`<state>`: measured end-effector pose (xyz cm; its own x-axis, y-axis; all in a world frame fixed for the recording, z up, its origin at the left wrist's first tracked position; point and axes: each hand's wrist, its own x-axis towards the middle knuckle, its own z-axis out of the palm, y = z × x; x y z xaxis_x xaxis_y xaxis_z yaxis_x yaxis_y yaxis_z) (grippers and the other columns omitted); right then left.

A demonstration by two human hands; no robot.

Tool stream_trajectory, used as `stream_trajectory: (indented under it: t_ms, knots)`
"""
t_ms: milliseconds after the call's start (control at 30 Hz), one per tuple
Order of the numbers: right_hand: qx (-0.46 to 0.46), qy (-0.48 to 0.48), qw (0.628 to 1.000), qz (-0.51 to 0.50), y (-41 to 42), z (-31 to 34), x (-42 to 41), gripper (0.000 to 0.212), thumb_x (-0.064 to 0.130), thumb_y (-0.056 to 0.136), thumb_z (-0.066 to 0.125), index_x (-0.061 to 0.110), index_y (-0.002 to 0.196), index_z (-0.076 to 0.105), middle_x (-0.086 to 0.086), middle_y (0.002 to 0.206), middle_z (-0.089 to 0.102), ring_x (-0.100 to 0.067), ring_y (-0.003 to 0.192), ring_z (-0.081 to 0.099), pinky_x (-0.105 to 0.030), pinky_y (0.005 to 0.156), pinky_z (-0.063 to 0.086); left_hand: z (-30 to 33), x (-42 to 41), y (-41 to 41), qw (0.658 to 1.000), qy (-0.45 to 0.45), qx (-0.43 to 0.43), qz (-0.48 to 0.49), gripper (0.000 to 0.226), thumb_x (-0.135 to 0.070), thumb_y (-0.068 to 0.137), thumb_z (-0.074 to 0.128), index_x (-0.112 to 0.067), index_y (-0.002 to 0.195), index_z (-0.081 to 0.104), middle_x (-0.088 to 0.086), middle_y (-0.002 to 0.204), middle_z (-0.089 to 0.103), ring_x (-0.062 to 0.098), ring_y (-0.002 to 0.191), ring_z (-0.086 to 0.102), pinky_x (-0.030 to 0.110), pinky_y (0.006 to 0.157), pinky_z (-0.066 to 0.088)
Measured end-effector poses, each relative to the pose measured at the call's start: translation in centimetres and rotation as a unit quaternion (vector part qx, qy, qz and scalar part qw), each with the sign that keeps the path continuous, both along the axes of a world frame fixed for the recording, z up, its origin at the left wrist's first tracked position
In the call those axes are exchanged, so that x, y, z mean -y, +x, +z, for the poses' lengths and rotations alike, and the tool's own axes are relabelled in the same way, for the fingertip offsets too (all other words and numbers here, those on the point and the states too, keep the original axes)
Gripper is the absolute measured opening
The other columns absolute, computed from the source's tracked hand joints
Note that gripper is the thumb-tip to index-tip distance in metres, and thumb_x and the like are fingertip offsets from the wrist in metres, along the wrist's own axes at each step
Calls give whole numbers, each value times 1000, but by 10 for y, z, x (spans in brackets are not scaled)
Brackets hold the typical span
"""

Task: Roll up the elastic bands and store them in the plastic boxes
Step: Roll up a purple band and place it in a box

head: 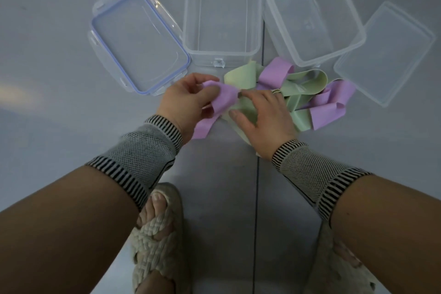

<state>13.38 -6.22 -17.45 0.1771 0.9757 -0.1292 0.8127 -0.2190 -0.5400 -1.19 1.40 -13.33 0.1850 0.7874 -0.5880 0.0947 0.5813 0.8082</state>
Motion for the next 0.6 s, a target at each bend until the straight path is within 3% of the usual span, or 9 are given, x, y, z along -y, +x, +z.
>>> stream_trajectory:
  t_ms: [100,167,300,400,533,600]
  knots:
    - [-85,16,995,-46,0,16,-10,49,41,89,59,16,130,52,-2,128,56,-23,117,44,-34,102,33,21,-6,7,997,-26,74,8,19,2,89,55,-15,91,63,2,79,61,11,63,59,21,54,51]
    - [-168,5,983,-71,4,31,-18,41,34,88,62,18,125,56,2,123,60,-16,113,51,-33,101,38,34,-9,9,995,-20,94,5,22,4,89,54,-15,95,62,3,80,63,14,65,61,24,59,55]
    - [-241,8,968,-68,17,75,-29,2,18,84,68,17,83,68,11,75,64,-4,72,57,-31,78,50,70,-16,12,996,16,80,-33,32,8,87,54,-19,102,62,10,91,60,21,79,59,32,75,56]
    - [-243,17,969,-36,29,121,-32,8,13,83,68,9,76,68,0,66,62,-9,58,54,-29,67,49,107,-22,14,995,56,45,-63,29,6,87,56,-20,99,62,6,88,64,18,80,62,29,75,57]
    - [-262,-17,965,-22,42,190,-29,16,14,82,69,18,68,63,3,64,58,-3,54,49,-14,58,44,160,-25,14,990,121,-32,-65,16,-6,84,65,-22,88,64,0,74,63,10,64,57,22,65,52]
    - [-285,-6,957,-49,46,222,-24,23,10,81,67,19,62,59,1,62,55,-8,58,49,-20,62,44,188,-22,13,988,139,-44,-46,11,-9,83,68,-19,87,65,-1,69,61,6,54,53,20,59,49]
